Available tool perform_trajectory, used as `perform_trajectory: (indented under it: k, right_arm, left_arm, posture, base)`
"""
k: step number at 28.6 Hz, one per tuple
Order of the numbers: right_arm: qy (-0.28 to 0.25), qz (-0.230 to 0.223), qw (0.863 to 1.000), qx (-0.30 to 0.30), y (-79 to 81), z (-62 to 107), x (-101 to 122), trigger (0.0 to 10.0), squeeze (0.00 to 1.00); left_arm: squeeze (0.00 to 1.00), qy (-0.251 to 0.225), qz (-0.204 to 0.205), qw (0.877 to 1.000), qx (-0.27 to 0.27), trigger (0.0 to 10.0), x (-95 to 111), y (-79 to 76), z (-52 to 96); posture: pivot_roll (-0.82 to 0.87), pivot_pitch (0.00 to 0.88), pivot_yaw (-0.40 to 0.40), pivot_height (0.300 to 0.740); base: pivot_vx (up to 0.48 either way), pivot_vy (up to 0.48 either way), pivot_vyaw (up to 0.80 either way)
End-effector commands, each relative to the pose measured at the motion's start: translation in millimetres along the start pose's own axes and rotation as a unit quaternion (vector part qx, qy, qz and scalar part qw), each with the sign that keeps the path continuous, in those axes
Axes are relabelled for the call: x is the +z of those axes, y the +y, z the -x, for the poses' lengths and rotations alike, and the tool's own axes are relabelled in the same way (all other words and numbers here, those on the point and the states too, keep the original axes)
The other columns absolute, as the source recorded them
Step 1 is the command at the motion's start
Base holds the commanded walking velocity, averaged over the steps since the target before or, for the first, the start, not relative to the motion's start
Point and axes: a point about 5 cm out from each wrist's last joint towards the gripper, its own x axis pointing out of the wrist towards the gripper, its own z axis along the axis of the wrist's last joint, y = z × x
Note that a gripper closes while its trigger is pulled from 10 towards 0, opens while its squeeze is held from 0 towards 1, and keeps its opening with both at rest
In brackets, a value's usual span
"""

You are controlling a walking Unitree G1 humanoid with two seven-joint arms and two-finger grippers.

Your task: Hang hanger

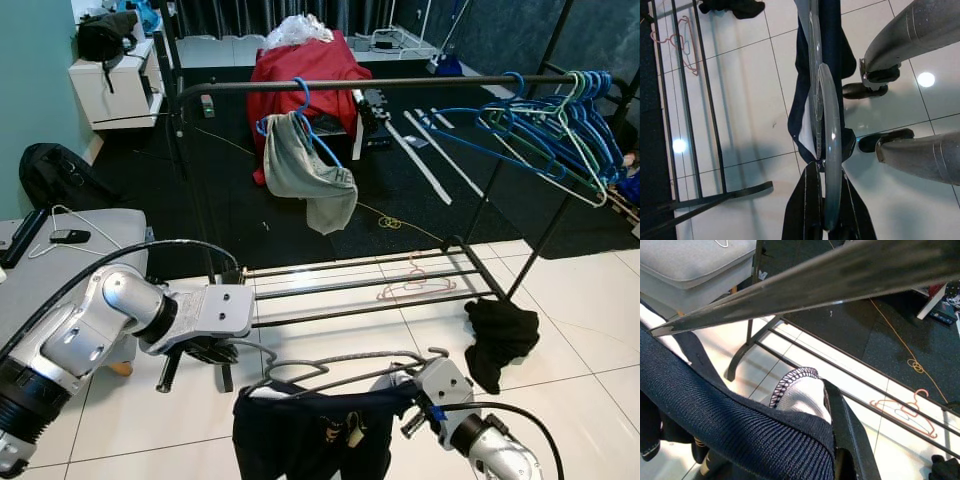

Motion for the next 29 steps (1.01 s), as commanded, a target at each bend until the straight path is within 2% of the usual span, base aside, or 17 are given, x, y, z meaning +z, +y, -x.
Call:
perform_trajectory:
  k: [1,2,3,6,7,13,22,23,24,25,26,27,28,29]
  right_arm:
    - [0.000,-0.012,1.000,-0.006,1.8,1.1,-3,10.0,0.26]
    - [0.000,-0.012,1.000,-0.006,1.8,1.1,-3,10.0,0.26]
    - [-0.005,-0.018,1.000,-0.004,6.6,-0.3,-3,10.0,1.00]
    - [-0.007,-0.014,1.000,-0.009,6.7,-1.1,-1,10.0,1.00]
    - [-0.011,-0.010,1.000,-0.015,6.5,-1.6,0,10.0,0.00]
    - [-0.023,-0.003,1.000,-0.015,9.6,1.8,1,10.0,0.00]
    - [-0.005,-0.010,1.000,0.001,15.0,7.4,-5,10.0,0.00]
    - [0.002,-0.021,1.000,0.000,15.6,9.9,-8,10.0,1.00]
    - [0.016,-0.040,0.999,0.005,18.3,10.7,-13,10.0,1.00]
    - [0.016,-0.040,0.999,0.005,18.3,10.7,-13,10.0,1.00]
    - [0.029,-0.064,0.997,0.021,22.7,10.6,-16,10.0,0.71]
    - [0.029,-0.064,0.997,0.021,22.7,10.6,-16,10.0,0.71]
    - [0.056,-0.085,0.993,0.063,30.9,10.6,-20,10.0,0.00]
    - [0.096,-0.091,0.986,0.100,36.7,11.2,-26,10.0,0.00]
  left_arm:
    - [0.00,0.028,-0.002,1.000,-0.006,0.0,-4,0.7,7.1]
    - [0.00,0.028,-0.002,1.000,-0.006,0.0,-4,0.7,7.1]
    - [0.00,0.034,-0.004,0.999,-0.003,0.0,-3,3.5,10.2]
    - [0.00,0.035,-0.005,0.999,-0.002,0.0,-3,4.6,11.2]
    - [0.00,0.035,-0.005,0.999,-0.001,0.0,-2,5.2,11.8]
    - [0.00,0.037,-0.004,0.999,0.001,0.0,-3,6.3,12.6]
    - [0.00,0.039,-0.007,0.999,0.006,0.0,-4,8.8,13.0]
    - [0.00,0.040,-0.008,0.999,0.008,0.0,-4,10.1,13.1]
    - [0.00,0.040,-0.009,0.999,0.009,0.0,-4,10.8,13.1]
    - [0.00,0.040,-0.009,0.999,0.009,0.0,-4,10.8,13.1]
    - [0.00,0.040,-0.009,0.999,0.009,0.0,-4,11.2,13.1]
    - [0.00,0.040,-0.009,0.999,0.009,0.0,-4,11.2,13.1]
    - [0.00,0.041,-0.010,0.999,0.007,0.0,-4,11.3,12.9]
    - [0.00,0.041,-0.009,0.999,0.006,0.0,-3,11.3,12.6]
  posture:
    - [-0.05,0.092,0.002,0.740]
    - [-0.05,0.092,0.002,0.740]
    - [-0.05,0.094,0.004,0.740]
    - [-0.05,0.094,0.004,0.740]
    - [-0.05,0.096,0.006,0.740]
    - [-0.05,0.098,0.008,0.740]
    - [-0.05,0.099,0.008,0.740]
    - [-0.05,0.100,0.012,0.740]
    - [-0.05,0.100,0.013,0.740]
    - [-0.05,0.100,0.013,0.740]
    - [-0.05,0.100,0.013,0.740]
    - [-0.05,0.100,0.013,0.740]
    - [-0.06,0.100,0.017,0.740]
    - [-0.06,0.100,0.017,0.740]
  base:
    - [0.000,0.000,0.00]
    - [0.000,0.000,0.00]
    - [0.000,0.000,0.00]
    - [0.000,0.000,0.00]
    - [0.000,0.000,0.00]
    - [0.000,0.000,0.00]
    - [0.000,0.000,0.00]
    - [0.000,0.000,0.00]
    - [0.000,0.000,0.00]
    - [0.000,0.000,0.00]
    - [0.000,0.000,0.00]
    - [0.000,0.000,0.00]
    - [0.000,0.000,0.00]
    - [0.000,0.000,0.00]
